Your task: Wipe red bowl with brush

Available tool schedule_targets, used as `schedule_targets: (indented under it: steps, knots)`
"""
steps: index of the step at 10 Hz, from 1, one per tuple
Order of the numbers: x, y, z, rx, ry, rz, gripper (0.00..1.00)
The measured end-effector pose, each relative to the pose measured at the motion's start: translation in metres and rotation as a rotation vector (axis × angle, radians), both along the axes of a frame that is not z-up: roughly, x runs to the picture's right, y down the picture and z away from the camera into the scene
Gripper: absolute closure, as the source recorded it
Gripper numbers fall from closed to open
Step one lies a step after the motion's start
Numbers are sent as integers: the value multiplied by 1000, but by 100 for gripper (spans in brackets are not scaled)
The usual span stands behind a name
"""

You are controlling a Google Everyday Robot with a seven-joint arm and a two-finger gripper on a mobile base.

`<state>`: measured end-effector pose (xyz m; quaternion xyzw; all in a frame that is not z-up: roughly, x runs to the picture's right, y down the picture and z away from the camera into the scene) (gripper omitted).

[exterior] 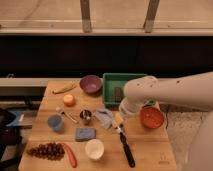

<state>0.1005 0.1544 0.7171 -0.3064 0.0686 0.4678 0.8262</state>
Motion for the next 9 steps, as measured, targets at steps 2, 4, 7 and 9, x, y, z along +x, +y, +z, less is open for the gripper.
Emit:
schedule_targets:
  steps: [2, 4, 7, 9]
  knots:
    - [-4, 15, 6, -33, -6, 19, 28]
    - [-6, 30, 13, -71, -4, 31, 28]
    - [-11, 51, 27, -129, 11, 33, 28]
    - [-13, 65, 40, -173, 37, 29, 28]
